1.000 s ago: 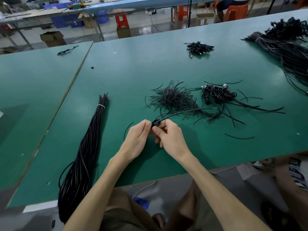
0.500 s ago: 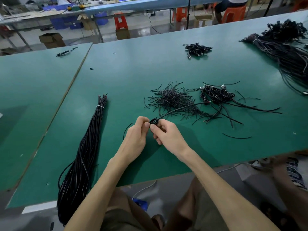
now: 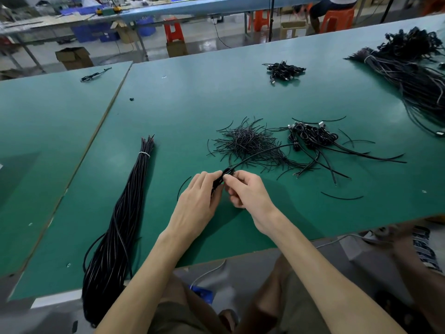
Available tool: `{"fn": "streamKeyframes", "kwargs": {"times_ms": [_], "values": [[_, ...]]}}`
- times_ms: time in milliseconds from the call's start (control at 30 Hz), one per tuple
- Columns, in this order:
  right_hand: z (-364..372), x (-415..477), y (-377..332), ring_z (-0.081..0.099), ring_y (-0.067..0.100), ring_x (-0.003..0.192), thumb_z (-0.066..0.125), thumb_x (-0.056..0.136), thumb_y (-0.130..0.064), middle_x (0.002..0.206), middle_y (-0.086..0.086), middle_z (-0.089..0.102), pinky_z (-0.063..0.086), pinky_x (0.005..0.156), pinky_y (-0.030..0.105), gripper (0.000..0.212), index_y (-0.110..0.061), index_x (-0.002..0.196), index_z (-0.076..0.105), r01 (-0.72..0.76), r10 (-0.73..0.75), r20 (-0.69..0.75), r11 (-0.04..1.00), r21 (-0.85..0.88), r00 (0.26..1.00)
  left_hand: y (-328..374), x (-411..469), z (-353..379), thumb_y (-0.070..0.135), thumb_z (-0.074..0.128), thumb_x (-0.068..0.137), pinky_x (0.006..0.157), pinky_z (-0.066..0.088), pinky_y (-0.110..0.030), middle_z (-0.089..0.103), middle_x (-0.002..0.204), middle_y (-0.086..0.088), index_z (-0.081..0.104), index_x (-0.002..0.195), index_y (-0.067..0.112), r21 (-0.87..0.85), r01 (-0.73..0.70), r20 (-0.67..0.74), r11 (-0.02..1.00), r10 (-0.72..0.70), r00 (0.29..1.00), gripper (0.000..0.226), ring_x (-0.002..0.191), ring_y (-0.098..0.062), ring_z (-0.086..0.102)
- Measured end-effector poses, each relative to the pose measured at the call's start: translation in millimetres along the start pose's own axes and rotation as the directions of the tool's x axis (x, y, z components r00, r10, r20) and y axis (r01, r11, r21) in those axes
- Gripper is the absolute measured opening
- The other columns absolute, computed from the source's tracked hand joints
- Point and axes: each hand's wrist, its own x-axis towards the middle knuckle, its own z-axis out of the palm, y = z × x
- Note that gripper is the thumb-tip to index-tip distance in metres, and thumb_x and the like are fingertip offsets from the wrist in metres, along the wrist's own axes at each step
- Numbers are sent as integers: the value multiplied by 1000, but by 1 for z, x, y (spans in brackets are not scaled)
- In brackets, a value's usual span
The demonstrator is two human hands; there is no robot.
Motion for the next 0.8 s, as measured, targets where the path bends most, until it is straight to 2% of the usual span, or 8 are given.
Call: {"fn": "streamKeyframes", "kwargs": {"times_ms": [67,200,300,367,467,567,700,800], "values": [[-1,1,0,39,10,49,59,102,-17,65,-2,50,31,44,19,19,-7,86,56,-8,9,-9,1000,30,1000,2,0,-1,9,64,99,68,56,-42,65,107,-11,60,133,1,23,-18,0,1000,18,1000,35,87,-30,65],[-4,1,0,39,11,50,60,102,-19,68,0,51,30,45,20,19,-6,88,56,-2,0,45,999,48,999,4,0,0,20,49,105,58,54,-49,61,95,-12,61,131,2,33,0,7,999,-1,1000,34,68,-33,59],[-7,0,2,44,11,53,61,103,-20,68,-1,55,34,48,21,19,-7,89,57,38,-40,98,999,24,994,3,0,0,29,43,107,66,53,-49,60,95,-10,62,129,4,-35,54,4,998,-54,999,39,73,-32,60],[-8,0,4,48,11,53,61,104,-19,68,-2,58,37,49,20,17,-8,91,58,68,-67,105,998,-5,992,2,0,1,27,44,106,74,52,-44,63,100,-9,62,128,4,-84,84,9,993,-83,997,37,80,-30,62],[-7,1,5,50,9,53,61,104,-17,67,-4,60,40,49,17,15,-8,92,59,97,-92,102,994,-51,991,0,-2,2,20,49,107,84,48,-34,66,115,-7,58,133,7,-138,127,34,982,-123,992,31,96,-27,64],[-5,1,6,51,9,52,61,103,-16,66,-4,60,40,49,15,15,-10,89,61,123,-115,99,989,-78,988,0,-2,1,21,46,108,92,47,-30,63,132,-3,49,145,15,-186,159,64,970,-149,987,38,108,-20,60],[-6,0,9,54,10,55,63,102,-16,69,-1,62,42,50,17,15,-3,96,62,131,-124,103,989,-70,987,-1,-2,1,27,39,108,87,51,-40,65,121,-6,53,137,9,-160,111,62,981,-102,993,36,100,-25,63],[-7,0,10,58,15,58,65,101,-12,73,2,66,44,53,22,15,3,101,62,155,-149,123,987,-44,981,-3,-2,1,29,37,107,83,48,-35,65,116,-6,54,132,8,-174,85,43,981,-79,996,37,95,-20,59]]}}
